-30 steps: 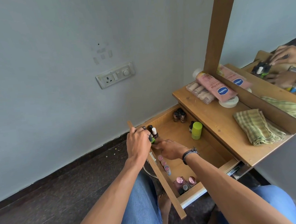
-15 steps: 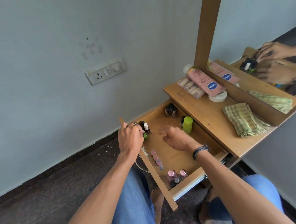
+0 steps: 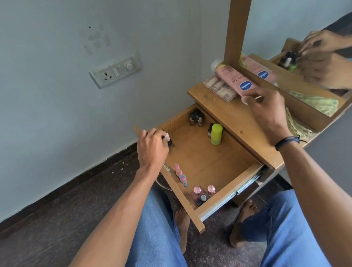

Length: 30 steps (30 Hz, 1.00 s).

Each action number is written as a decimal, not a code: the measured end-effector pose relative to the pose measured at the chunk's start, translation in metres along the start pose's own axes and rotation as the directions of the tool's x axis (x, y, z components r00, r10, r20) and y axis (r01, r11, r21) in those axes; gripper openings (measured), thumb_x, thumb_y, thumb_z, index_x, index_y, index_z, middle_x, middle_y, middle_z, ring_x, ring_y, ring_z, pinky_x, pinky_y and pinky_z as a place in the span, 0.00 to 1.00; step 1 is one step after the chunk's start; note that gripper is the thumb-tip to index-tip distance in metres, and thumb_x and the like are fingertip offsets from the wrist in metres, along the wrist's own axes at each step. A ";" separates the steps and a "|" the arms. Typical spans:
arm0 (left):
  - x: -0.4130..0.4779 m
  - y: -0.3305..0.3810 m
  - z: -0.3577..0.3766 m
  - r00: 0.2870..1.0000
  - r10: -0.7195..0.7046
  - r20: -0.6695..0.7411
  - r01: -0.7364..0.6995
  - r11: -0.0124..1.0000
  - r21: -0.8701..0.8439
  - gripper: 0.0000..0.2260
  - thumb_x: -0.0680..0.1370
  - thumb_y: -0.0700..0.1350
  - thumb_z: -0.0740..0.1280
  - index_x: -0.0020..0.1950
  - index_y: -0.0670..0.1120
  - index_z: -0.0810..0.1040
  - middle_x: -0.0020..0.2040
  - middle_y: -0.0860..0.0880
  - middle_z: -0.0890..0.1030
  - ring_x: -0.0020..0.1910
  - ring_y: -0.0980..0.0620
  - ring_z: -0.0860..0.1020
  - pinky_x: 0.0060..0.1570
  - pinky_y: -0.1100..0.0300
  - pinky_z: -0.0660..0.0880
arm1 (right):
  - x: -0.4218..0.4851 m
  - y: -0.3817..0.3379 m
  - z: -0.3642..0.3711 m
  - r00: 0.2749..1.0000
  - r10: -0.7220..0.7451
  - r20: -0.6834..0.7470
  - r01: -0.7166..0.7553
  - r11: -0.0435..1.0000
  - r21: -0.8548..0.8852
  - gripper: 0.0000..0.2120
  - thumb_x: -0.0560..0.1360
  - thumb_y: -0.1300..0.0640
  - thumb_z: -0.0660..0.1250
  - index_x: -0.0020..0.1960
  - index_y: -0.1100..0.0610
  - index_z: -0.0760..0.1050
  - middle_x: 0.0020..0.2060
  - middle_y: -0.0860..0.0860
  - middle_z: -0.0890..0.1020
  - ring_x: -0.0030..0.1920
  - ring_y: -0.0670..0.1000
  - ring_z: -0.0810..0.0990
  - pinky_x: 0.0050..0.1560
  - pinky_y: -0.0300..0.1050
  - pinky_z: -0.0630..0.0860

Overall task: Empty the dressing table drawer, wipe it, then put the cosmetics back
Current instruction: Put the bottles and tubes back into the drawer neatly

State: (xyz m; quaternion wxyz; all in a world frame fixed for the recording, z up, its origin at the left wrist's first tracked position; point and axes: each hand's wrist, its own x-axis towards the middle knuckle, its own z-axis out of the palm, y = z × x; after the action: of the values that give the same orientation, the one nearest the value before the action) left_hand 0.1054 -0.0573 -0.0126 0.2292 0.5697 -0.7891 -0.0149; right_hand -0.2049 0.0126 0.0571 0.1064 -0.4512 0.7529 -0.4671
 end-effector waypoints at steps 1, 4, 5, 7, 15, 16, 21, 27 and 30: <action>0.001 0.005 0.000 1.000 0.024 -0.003 -0.024 0.999 -0.036 0.08 0.74 0.40 0.75 0.53 0.44 0.86 0.50 0.48 0.86 0.47 0.47 0.77 0.47 0.55 0.75 | 0.005 0.003 0.000 0.999 0.008 -0.045 -0.009 1.000 -0.017 0.11 0.76 0.57 0.68 0.55 0.53 0.85 0.51 0.51 0.87 0.45 0.48 0.81 0.51 0.46 0.78; 0.007 0.019 0.003 0.996 0.076 0.037 -0.070 0.987 -0.142 0.08 0.77 0.41 0.73 0.55 0.45 0.84 0.52 0.49 0.85 0.49 0.50 0.76 0.50 0.57 0.74 | 0.020 0.016 0.007 0.996 -0.004 -0.090 -0.005 0.996 -0.092 0.14 0.78 0.55 0.66 0.61 0.54 0.82 0.60 0.54 0.82 0.56 0.51 0.79 0.57 0.46 0.75; 0.009 0.023 0.005 0.994 0.094 0.053 -0.084 0.982 -0.169 0.08 0.77 0.42 0.72 0.56 0.45 0.84 0.53 0.50 0.84 0.50 0.51 0.76 0.51 0.57 0.75 | 0.024 0.019 0.011 0.997 -0.008 -0.076 -0.001 0.993 -0.121 0.15 0.78 0.54 0.66 0.64 0.55 0.80 0.62 0.56 0.78 0.62 0.54 0.76 0.61 0.47 0.73; 0.014 0.032 0.007 0.990 0.118 0.079 -0.099 0.972 -0.213 0.09 0.78 0.42 0.71 0.58 0.46 0.84 0.53 0.50 0.84 0.52 0.52 0.76 0.51 0.59 0.75 | 0.030 0.025 0.020 0.999 -0.012 -0.032 0.006 0.983 -0.182 0.19 0.78 0.52 0.66 0.67 0.56 0.75 0.65 0.58 0.73 0.66 0.59 0.70 0.66 0.52 0.69; 0.039 0.069 0.015 0.981 0.154 0.121 -0.106 0.937 -0.334 0.10 0.79 0.42 0.70 0.59 0.47 0.83 0.53 0.53 0.82 0.51 0.58 0.71 0.49 0.65 0.68 | 0.041 0.035 0.053 1.000 -0.023 -0.016 0.014 0.906 -0.423 0.29 0.77 0.44 0.67 0.73 0.56 0.69 0.71 0.58 0.70 0.70 0.63 0.67 0.66 0.62 0.67; 0.042 0.073 0.016 0.980 0.150 0.132 -0.096 0.933 -0.348 0.10 0.79 0.42 0.70 0.60 0.47 0.83 0.53 0.53 0.81 0.51 0.57 0.71 0.49 0.66 0.67 | 0.042 0.036 0.054 1.000 -0.017 -0.020 0.007 0.903 -0.430 0.29 0.77 0.42 0.66 0.74 0.55 0.68 0.71 0.58 0.70 0.71 0.63 0.67 0.67 0.62 0.66; 0.050 0.081 0.023 0.978 0.125 0.167 -0.054 0.927 -0.372 0.11 0.78 0.37 0.69 0.59 0.48 0.82 0.53 0.53 0.81 0.53 0.54 0.74 0.50 0.68 0.64 | 0.038 0.038 0.057 0.997 -0.006 -0.081 -0.030 0.900 -0.435 0.29 0.77 0.39 0.64 0.71 0.55 0.70 0.67 0.59 0.74 0.66 0.64 0.70 0.66 0.62 0.66; 0.042 0.072 0.026 0.982 0.105 0.159 -0.038 0.925 -0.379 0.11 0.78 0.37 0.70 0.58 0.48 0.83 0.51 0.53 0.81 0.51 0.55 0.74 0.48 0.78 0.64 | 0.039 0.040 0.054 0.989 -0.006 -0.145 -0.046 0.932 -0.358 0.23 0.78 0.41 0.65 0.68 0.51 0.73 0.64 0.56 0.75 0.64 0.62 0.70 0.64 0.59 0.65; 0.036 0.068 0.022 0.984 0.086 0.153 -0.021 0.924 -0.383 0.10 0.78 0.37 0.70 0.57 0.48 0.83 0.50 0.54 0.81 0.50 0.57 0.74 0.48 0.79 0.64 | 0.039 0.040 0.052 0.984 -0.043 -0.175 -0.010 0.956 -0.293 0.15 0.78 0.47 0.66 0.62 0.53 0.77 0.62 0.55 0.75 0.62 0.61 0.71 0.60 0.56 0.67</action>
State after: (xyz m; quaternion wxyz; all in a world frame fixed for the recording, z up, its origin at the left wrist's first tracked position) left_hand 0.0273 -0.0710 -0.0006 0.2684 0.4893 -0.8031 -0.2086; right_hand -0.2201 -0.0427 0.0071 -0.0338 -0.4243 0.8166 -0.3900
